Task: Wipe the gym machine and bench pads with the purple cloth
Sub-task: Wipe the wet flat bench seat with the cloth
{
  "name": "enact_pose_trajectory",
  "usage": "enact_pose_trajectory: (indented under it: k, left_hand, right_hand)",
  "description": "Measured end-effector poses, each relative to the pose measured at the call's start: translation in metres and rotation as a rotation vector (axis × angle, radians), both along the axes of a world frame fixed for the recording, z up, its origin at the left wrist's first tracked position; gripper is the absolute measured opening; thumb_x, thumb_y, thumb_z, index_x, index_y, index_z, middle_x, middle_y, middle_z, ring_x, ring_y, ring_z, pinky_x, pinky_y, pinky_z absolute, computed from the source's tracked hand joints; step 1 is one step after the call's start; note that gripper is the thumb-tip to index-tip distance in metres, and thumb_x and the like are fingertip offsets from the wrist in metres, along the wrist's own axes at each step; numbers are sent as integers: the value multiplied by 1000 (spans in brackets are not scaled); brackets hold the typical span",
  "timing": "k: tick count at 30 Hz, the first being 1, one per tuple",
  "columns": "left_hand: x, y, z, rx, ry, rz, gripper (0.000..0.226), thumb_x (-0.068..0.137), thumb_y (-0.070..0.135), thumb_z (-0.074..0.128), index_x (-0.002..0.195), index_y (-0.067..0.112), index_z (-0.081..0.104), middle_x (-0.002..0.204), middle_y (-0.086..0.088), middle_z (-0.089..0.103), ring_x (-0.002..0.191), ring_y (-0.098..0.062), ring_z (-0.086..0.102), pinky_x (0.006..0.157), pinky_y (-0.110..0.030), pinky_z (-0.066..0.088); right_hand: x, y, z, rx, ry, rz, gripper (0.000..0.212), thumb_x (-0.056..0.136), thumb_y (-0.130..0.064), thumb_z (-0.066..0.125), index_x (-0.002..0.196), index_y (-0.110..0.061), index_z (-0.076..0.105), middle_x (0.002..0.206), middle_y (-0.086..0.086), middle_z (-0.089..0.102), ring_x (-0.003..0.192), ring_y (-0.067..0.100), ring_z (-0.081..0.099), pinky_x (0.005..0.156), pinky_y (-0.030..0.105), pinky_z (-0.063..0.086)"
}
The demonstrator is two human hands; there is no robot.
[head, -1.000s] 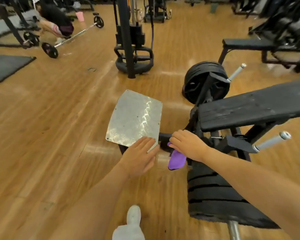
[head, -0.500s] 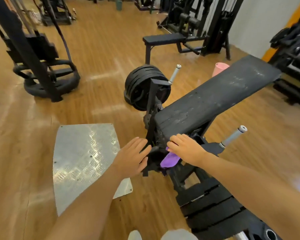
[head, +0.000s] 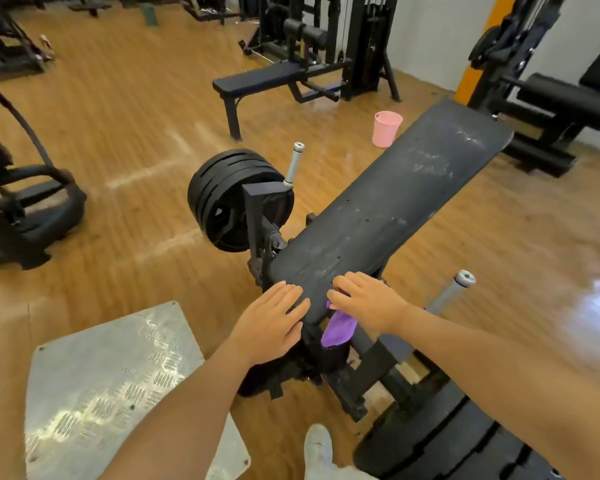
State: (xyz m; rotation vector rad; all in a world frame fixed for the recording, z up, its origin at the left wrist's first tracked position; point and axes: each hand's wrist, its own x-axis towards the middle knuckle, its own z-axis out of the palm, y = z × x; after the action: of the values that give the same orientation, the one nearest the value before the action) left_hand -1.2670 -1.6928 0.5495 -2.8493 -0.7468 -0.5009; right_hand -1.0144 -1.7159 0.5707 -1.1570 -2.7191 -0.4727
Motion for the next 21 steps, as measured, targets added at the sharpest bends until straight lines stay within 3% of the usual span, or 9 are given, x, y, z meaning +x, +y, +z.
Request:
enact_pose_trajectory:
  k: [3, 8, 12, 18, 21]
  left_hand:
    - [26, 33, 5, -1, -19, -12, 39, 95, 33, 46, 119, 10, 68, 123, -12, 66, 116, -26, 62, 108, -40, 46]
    - [64, 72, 7, 17, 6, -72, 41, 94, 31, 46, 121, 8, 67, 124, -14, 65, 117, -27, 60, 110, -40, 42]
    - [93, 106, 13, 32, -5, -100, 41, 94, 30, 47, 121, 7, 66, 124, -15, 63, 116, -30, 60, 112, -40, 38]
    - [130, 147, 21, 22, -28, -161, 42, 95, 30, 46, 123, 5, 65, 125, -17, 62, 116, -33, 60, 110, -44, 43]
    - [143, 170, 24, 27, -42, -200, 43, 95, 30, 45, 123, 5, 65, 126, -18, 62, 116, -33, 60, 110, -44, 43]
  right_hand:
    - [21, 26, 2, 20, 21, -23, 43, 101, -29, 26, 88, -14, 64, 85, 4, 60, 68, 20, 56, 62, 30, 48]
    - [59, 55, 3, 14, 42, -92, 33, 101, -27, 35, 92, -12, 62, 90, 7, 60, 72, 23, 56, 64, 33, 50]
    - [87, 71, 14, 37, 83, -182, 46, 102, -28, 24, 91, -9, 64, 88, 9, 60, 71, 25, 56, 63, 35, 51]
    - [119, 86, 34, 46, 74, -274, 40, 101, -28, 32, 92, -8, 65, 89, 11, 61, 72, 26, 58, 63, 35, 51]
    - [129, 96, 40, 64, 65, -342, 19, 93, -23, 53, 89, -8, 65, 87, 11, 61, 70, 27, 58, 61, 33, 49]
